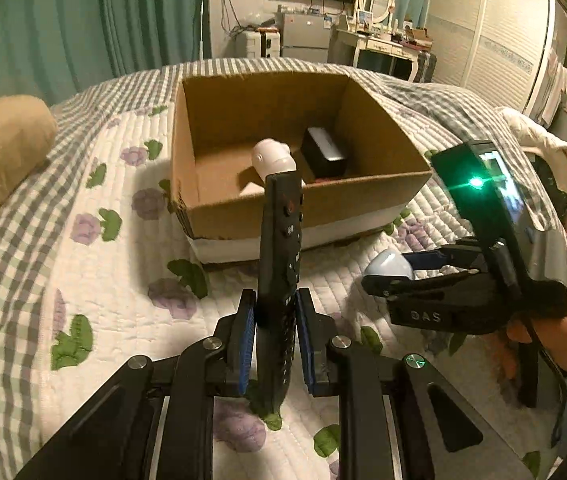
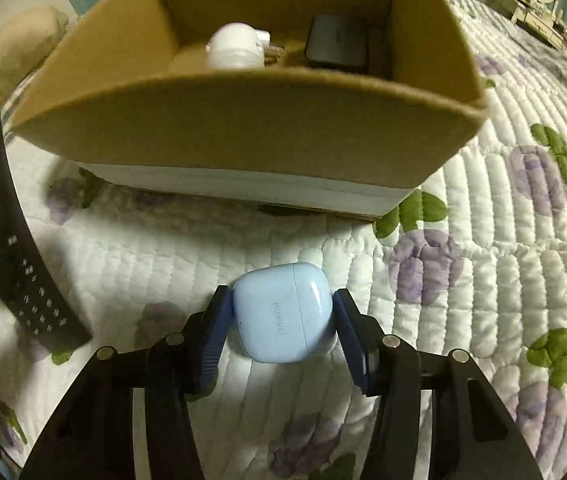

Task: Organize rigid objects
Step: 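Lower the remote and earbuds case into the box and open both grippers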

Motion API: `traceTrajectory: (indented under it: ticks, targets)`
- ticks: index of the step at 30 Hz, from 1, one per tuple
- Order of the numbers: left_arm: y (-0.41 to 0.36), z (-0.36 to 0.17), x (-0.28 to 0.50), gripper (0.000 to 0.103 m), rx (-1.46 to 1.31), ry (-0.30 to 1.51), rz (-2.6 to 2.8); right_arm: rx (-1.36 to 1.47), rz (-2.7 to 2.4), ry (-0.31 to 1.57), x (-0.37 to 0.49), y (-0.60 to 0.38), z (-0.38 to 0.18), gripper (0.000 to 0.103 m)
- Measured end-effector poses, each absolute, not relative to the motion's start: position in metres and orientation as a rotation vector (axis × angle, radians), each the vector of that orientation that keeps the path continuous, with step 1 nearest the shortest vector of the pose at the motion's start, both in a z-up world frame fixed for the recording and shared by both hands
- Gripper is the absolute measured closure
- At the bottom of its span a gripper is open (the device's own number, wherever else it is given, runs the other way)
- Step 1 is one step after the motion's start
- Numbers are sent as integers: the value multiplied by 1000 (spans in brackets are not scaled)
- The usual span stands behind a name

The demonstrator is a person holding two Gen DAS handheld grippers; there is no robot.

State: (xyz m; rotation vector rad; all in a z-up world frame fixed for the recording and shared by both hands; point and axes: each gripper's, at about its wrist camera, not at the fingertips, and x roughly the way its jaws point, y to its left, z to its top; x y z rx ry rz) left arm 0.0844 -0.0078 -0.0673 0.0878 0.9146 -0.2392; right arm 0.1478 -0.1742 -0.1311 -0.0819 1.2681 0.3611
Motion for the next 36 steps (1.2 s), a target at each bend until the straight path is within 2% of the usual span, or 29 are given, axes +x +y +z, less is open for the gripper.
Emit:
traceTrajectory:
  ticks: [4,8,16,21,36]
  targets:
    - [-5,-48,79,84,87,870,-240,-100,387,1176,128,-176,-95,52]
    - [-7,-18,78,84,87,809,-252,-92,414,1040,117,-181,-33,52]
    - [-17,42,116,84,86,726,-288,-95,413,863,148,-172,55,52]
    - [-26,40,163,84,91,787,-304,-86,383,864,172,-165,55,52]
    - [-32,-26,226,84,161,910,-203,-71,359,969,210,-180,-19,52]
